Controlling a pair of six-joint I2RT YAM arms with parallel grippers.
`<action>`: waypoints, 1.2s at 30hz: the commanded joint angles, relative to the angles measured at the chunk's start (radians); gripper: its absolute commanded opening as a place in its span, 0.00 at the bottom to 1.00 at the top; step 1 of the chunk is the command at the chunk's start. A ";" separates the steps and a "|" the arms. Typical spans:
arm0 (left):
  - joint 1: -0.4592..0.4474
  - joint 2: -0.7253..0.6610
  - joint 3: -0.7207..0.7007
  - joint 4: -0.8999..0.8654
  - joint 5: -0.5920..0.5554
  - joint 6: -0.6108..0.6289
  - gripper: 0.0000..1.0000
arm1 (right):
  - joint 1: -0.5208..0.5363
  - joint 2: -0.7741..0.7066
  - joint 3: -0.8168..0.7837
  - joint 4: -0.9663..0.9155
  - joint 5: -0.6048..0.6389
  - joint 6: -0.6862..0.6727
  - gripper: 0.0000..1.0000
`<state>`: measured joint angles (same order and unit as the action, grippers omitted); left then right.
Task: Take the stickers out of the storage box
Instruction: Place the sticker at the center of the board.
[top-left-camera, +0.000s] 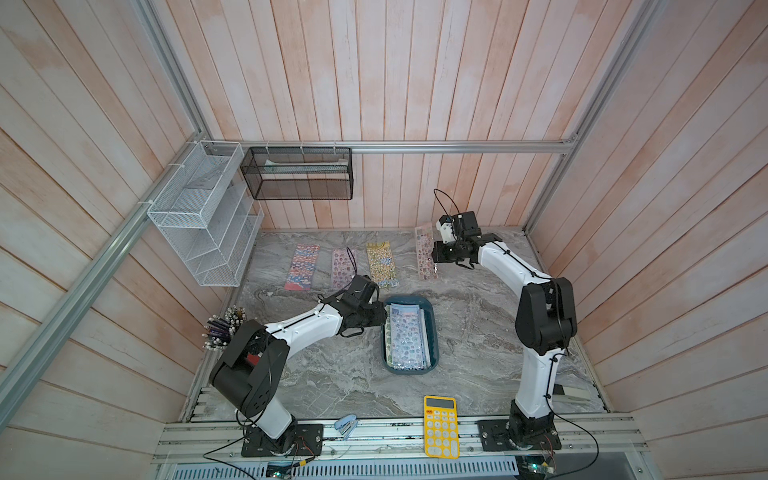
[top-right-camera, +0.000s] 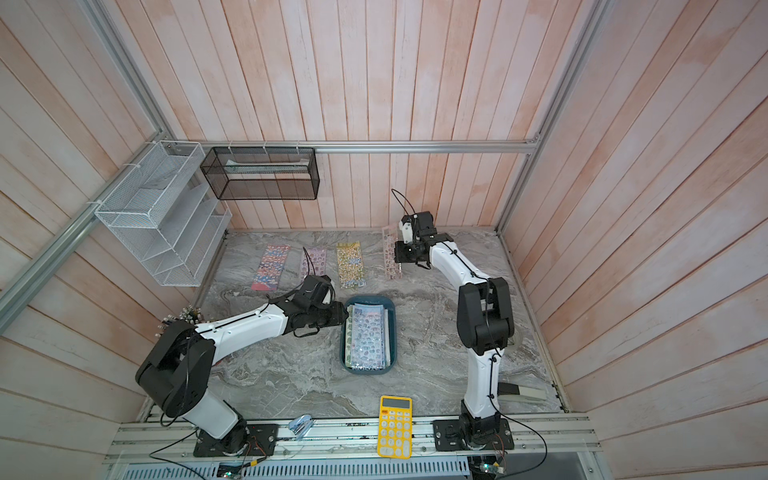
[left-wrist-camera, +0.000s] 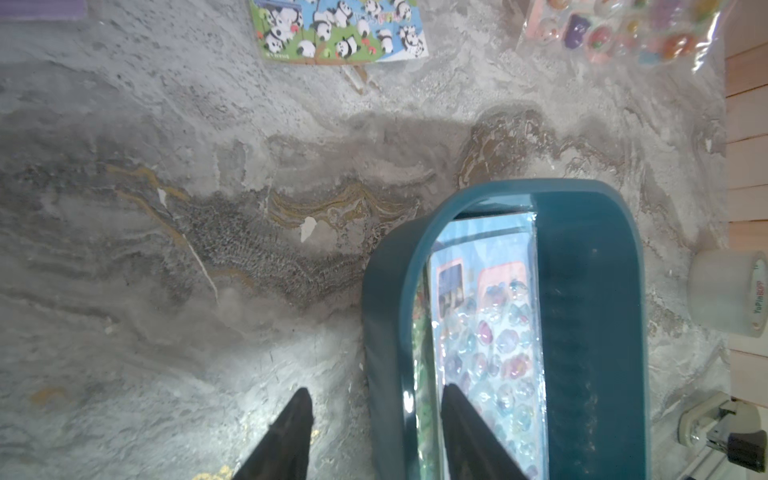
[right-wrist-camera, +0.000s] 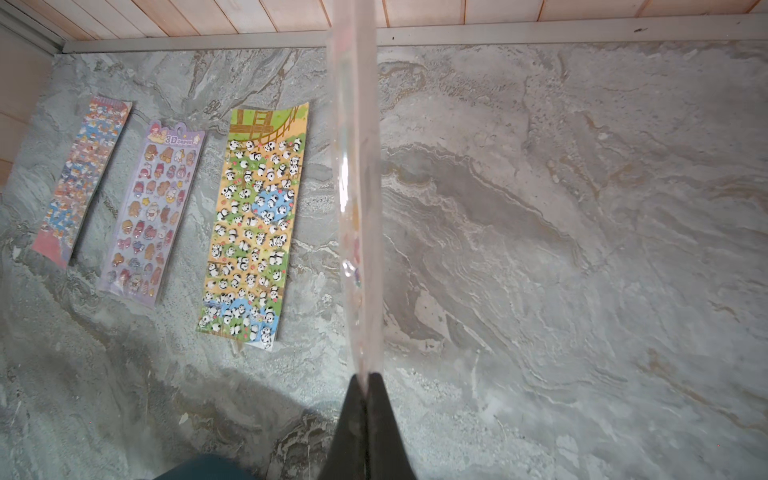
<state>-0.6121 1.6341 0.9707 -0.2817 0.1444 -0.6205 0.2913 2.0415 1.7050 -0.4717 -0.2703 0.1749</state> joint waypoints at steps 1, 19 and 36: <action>-0.011 0.019 0.035 -0.002 0.020 -0.002 0.53 | -0.016 0.048 0.048 -0.018 -0.082 -0.008 0.00; -0.023 0.064 0.033 -0.062 0.043 -0.014 0.18 | -0.038 0.314 0.281 -0.153 -0.120 -0.014 0.00; -0.029 -0.044 -0.057 -0.141 0.006 -0.059 0.14 | -0.038 0.393 0.315 -0.127 -0.069 0.003 0.02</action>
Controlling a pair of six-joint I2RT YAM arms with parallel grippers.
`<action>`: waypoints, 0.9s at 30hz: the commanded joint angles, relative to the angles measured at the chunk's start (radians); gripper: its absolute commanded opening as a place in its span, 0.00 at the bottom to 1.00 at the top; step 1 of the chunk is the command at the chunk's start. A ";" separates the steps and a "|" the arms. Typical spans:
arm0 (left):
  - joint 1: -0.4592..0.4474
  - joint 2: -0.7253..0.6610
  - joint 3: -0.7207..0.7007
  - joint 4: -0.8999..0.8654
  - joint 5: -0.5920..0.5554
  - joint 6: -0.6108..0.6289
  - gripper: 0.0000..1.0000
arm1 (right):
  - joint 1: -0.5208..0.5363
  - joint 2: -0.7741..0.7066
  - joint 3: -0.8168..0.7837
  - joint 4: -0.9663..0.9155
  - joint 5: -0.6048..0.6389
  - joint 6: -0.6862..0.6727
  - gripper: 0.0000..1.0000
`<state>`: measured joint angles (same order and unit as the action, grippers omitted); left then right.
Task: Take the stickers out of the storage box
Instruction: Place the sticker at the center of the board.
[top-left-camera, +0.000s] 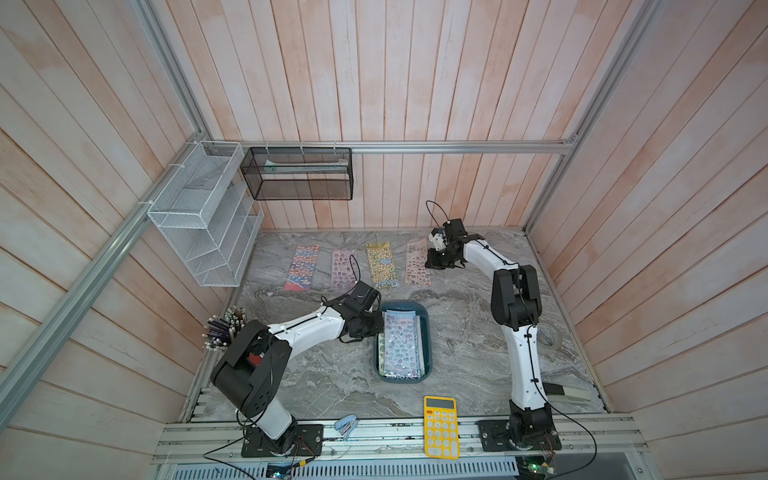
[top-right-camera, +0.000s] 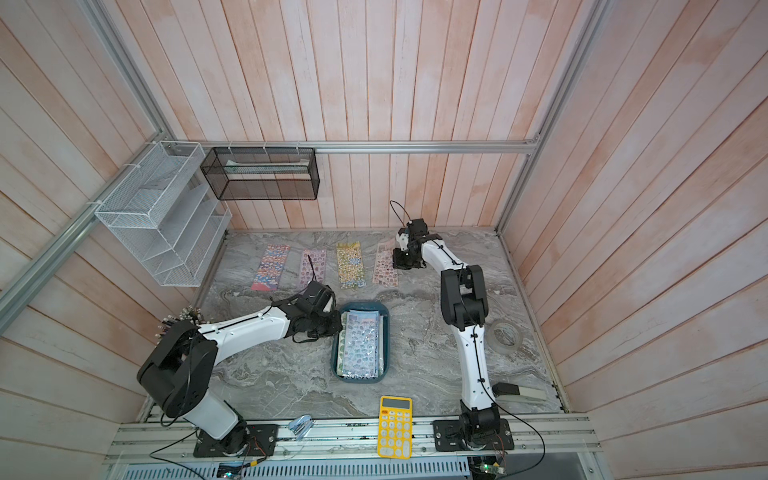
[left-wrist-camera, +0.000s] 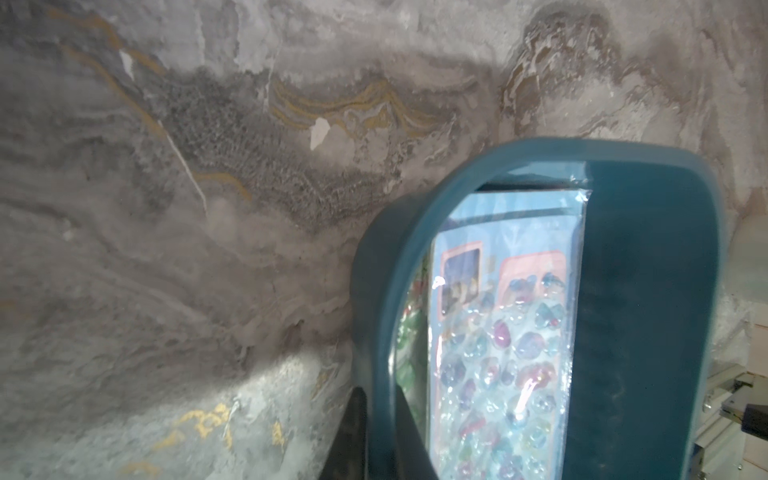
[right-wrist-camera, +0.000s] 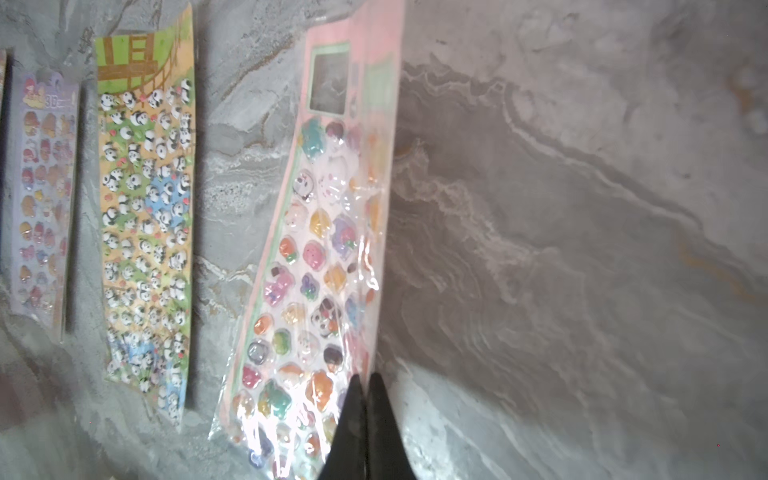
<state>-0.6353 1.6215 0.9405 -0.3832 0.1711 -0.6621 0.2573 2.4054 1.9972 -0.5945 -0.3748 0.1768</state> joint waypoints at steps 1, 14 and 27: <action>-0.006 -0.038 -0.032 -0.040 -0.024 -0.023 0.14 | -0.004 0.029 0.023 -0.003 0.042 0.001 0.06; -0.009 -0.069 -0.044 -0.035 -0.053 -0.096 0.14 | -0.003 -0.041 -0.015 0.037 0.208 -0.016 0.44; -0.016 -0.116 -0.062 -0.012 -0.070 -0.125 0.41 | 0.147 -0.612 -0.544 0.272 0.408 0.040 0.51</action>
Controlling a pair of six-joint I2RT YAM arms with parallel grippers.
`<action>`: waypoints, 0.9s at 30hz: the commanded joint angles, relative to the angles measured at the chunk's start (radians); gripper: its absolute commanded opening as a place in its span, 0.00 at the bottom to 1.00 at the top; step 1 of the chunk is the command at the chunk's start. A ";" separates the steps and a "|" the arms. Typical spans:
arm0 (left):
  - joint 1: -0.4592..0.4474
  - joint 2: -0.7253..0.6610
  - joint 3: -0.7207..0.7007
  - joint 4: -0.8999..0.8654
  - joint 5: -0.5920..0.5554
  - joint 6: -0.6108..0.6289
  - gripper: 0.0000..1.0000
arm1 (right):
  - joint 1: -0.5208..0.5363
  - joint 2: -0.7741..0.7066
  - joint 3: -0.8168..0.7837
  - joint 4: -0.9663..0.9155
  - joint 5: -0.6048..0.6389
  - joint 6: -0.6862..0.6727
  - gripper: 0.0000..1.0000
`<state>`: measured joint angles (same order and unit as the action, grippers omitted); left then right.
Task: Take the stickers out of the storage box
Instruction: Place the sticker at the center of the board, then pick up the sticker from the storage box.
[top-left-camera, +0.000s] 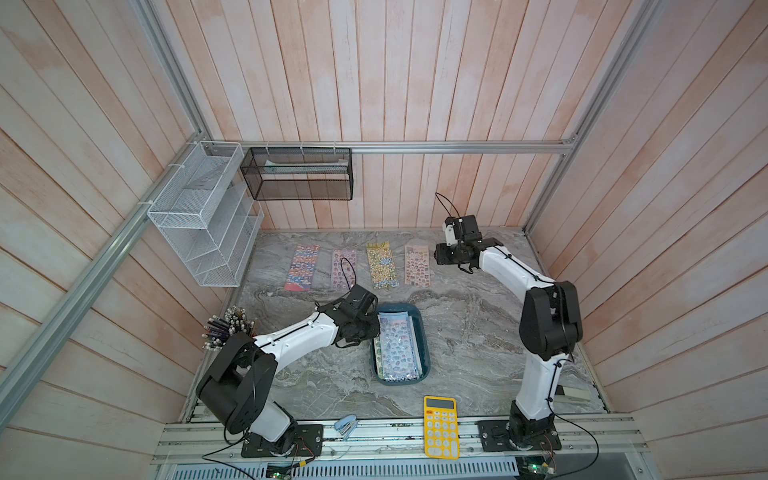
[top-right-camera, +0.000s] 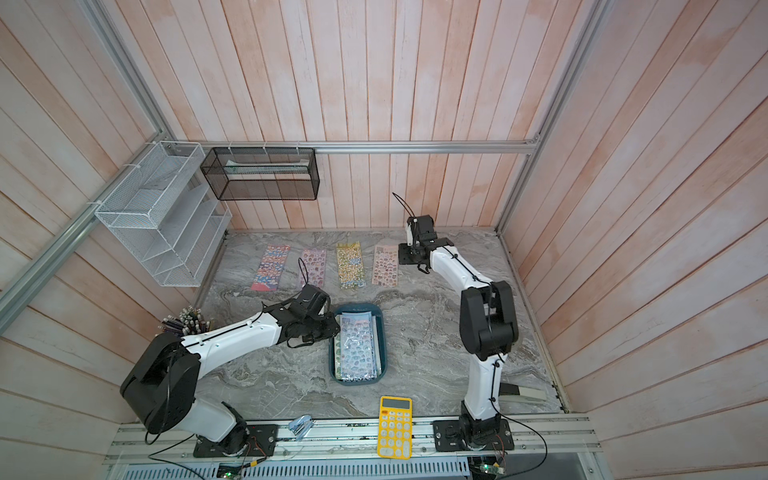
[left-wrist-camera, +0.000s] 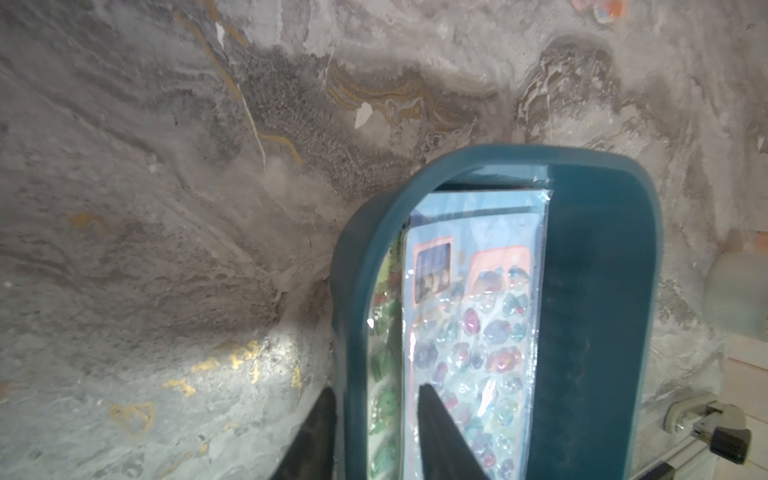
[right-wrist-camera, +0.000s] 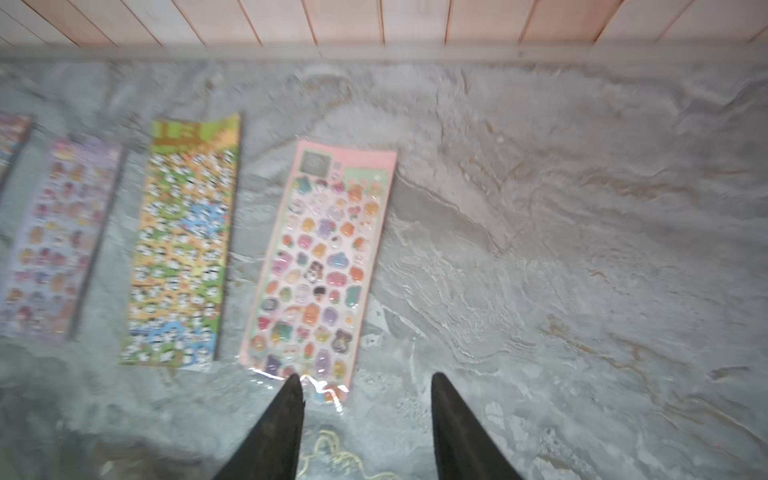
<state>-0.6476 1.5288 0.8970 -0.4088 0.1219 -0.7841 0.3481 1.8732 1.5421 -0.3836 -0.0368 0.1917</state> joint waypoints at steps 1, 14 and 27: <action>-0.003 -0.026 -0.020 0.015 -0.022 -0.001 0.42 | 0.095 -0.126 -0.138 0.077 0.085 0.035 0.51; -0.004 -0.042 -0.059 0.046 -0.047 0.019 0.27 | 0.480 -0.421 -0.523 0.089 0.196 0.154 0.45; -0.008 0.006 -0.032 0.062 -0.029 0.032 0.09 | 0.644 -0.276 -0.636 0.173 0.206 0.251 0.29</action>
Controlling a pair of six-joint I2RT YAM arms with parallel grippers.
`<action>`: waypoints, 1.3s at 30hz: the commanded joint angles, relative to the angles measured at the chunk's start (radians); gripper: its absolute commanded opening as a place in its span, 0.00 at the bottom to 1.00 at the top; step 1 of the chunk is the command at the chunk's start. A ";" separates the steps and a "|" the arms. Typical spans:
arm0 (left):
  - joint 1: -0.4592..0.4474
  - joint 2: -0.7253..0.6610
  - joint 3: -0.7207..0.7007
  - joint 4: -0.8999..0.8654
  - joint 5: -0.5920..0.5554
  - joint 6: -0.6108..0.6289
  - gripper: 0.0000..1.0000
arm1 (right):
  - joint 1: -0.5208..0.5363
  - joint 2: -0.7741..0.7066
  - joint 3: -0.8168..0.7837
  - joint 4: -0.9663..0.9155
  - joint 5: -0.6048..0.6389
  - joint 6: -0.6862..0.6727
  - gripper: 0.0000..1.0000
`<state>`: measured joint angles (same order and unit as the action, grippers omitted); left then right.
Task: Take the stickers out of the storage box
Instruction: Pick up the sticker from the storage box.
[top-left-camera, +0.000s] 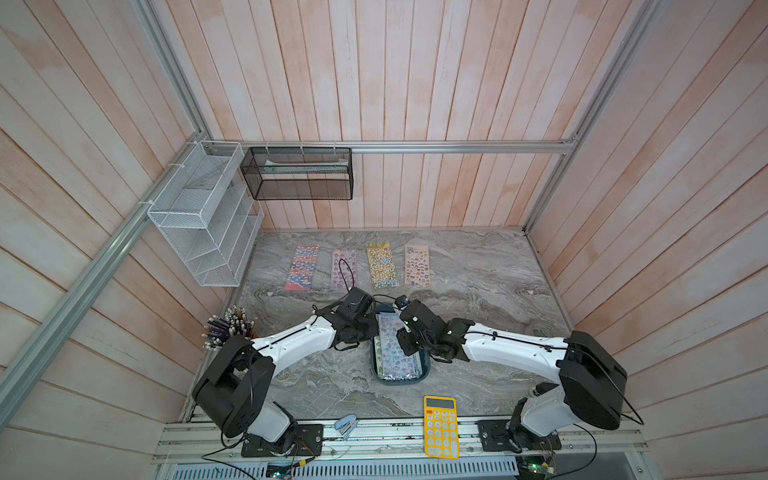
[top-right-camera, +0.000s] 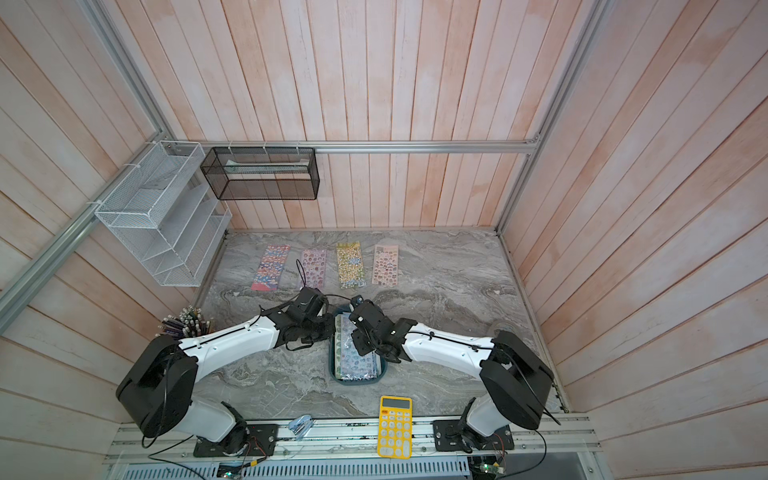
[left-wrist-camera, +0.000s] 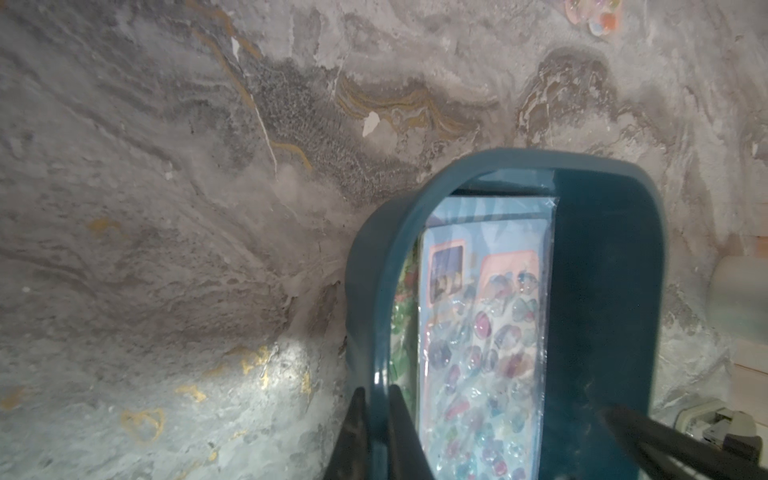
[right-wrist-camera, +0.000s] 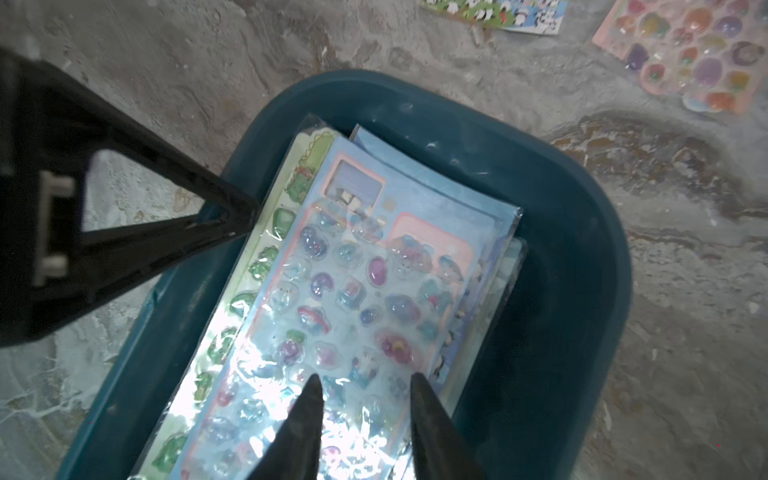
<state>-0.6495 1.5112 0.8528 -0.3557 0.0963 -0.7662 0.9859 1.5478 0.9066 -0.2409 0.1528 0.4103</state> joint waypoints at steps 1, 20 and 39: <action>-0.006 0.026 0.017 0.001 -0.004 0.014 0.09 | 0.006 0.075 0.008 0.035 0.010 0.035 0.27; -0.009 0.029 0.001 0.037 0.019 -0.022 0.06 | 0.001 0.293 -0.017 0.319 -0.237 0.069 0.19; -0.010 0.015 0.018 -0.001 -0.035 -0.040 0.00 | -0.015 0.071 0.042 0.073 -0.088 0.007 0.23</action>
<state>-0.6510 1.5146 0.8547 -0.3515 0.0727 -0.7906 0.9684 1.6550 0.9134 -0.0387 0.0032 0.4381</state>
